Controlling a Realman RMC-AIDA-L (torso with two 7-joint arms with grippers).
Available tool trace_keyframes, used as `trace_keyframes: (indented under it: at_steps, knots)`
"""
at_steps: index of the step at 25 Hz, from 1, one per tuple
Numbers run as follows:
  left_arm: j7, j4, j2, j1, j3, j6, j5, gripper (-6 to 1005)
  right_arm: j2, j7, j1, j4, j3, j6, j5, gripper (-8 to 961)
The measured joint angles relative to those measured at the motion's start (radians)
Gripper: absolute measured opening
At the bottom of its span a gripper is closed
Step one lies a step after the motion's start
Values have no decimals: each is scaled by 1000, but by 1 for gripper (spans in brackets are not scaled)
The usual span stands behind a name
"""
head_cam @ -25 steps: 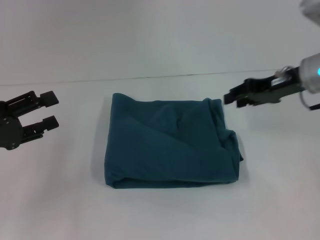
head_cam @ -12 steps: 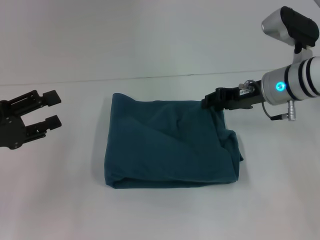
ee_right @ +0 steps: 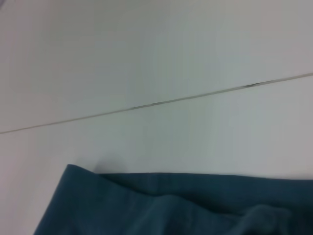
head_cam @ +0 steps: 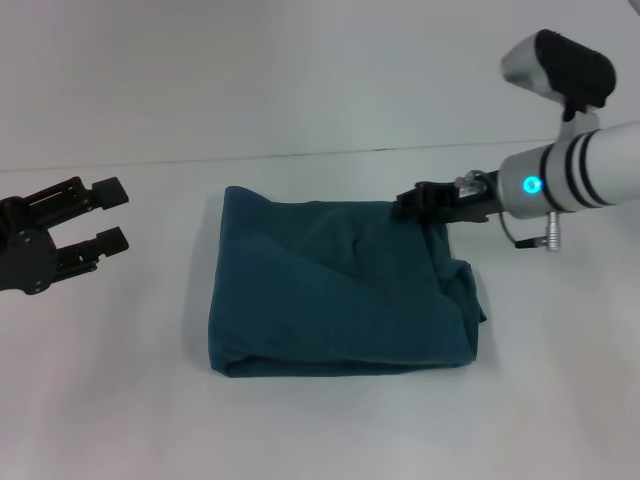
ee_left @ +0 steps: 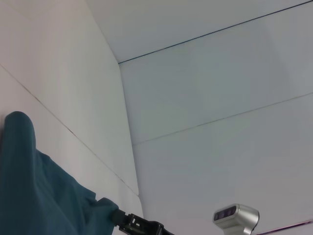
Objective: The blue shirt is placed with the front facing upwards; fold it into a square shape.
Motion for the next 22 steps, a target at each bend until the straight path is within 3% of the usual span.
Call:
trace_keyframes:
  at_steps: [5,12,17,22]
  knots:
    - [1,0,-2,0,0,-1,0,814,13,-1,28,37,-7,38,-3,446]
    - [10,-23,-2,-3,0,-3,-9,814,8,9,39,56,-6,37,0,417]
    - [13,-29,-1,-7,0,-5,-10,813,9,6,39,54,-7,35,-1,207]
    - [13,-29,-1,-8,0,-5,-10,810,7,7,34,40,-5,19,1,119]
